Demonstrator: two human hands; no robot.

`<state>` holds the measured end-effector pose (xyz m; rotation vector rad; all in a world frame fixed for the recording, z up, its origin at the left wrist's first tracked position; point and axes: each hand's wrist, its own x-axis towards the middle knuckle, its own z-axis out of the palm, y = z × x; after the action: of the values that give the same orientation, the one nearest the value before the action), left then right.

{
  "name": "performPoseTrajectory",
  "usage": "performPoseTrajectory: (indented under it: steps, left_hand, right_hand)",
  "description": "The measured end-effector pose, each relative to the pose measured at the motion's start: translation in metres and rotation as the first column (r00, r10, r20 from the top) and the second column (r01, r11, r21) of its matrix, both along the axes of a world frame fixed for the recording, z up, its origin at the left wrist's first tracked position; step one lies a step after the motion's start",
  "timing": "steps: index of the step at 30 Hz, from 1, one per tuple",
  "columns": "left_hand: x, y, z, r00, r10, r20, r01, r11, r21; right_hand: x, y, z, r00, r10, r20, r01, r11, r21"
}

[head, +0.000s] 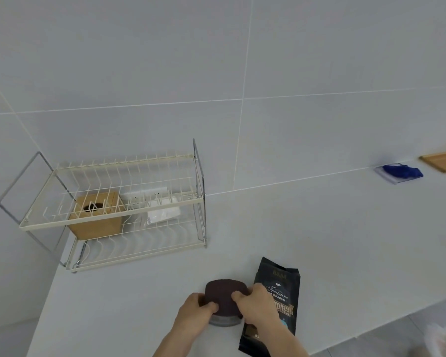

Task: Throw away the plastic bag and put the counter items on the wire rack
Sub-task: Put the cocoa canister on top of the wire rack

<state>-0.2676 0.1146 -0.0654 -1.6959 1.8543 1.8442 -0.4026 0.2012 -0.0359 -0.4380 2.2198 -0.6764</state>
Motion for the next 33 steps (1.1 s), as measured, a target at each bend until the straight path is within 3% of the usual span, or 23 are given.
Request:
performPoseTrajectory:
  steps: [8,17,23,33]
  left_hand:
    - [0.007,-0.028,0.076,0.97,0.191,-0.15,-0.222,0.947,-0.232]
    - [0.027,-0.089,0.188,0.897,0.318,-0.308,-0.431,0.784,-0.446]
    - [0.056,-0.125,0.246,0.862,0.367,-0.35,-0.505,0.681,-0.53]
    - [0.126,-0.203,0.261,0.829,0.453,-0.329,-0.558,0.624,-0.546]
  right_hand:
    - [-0.009,-0.036,0.061,0.994,-0.087,0.066,0.101,0.96,-0.262]
    - [0.005,-0.106,0.182,1.0,0.01,-0.005,-0.012,0.849,-0.528]
    - [0.042,-0.154,0.24,0.991,0.071,-0.11,-0.122,0.796,-0.593]
    - [0.104,-0.25,0.25,0.978,0.186,-0.089,-0.202,0.782,-0.589]
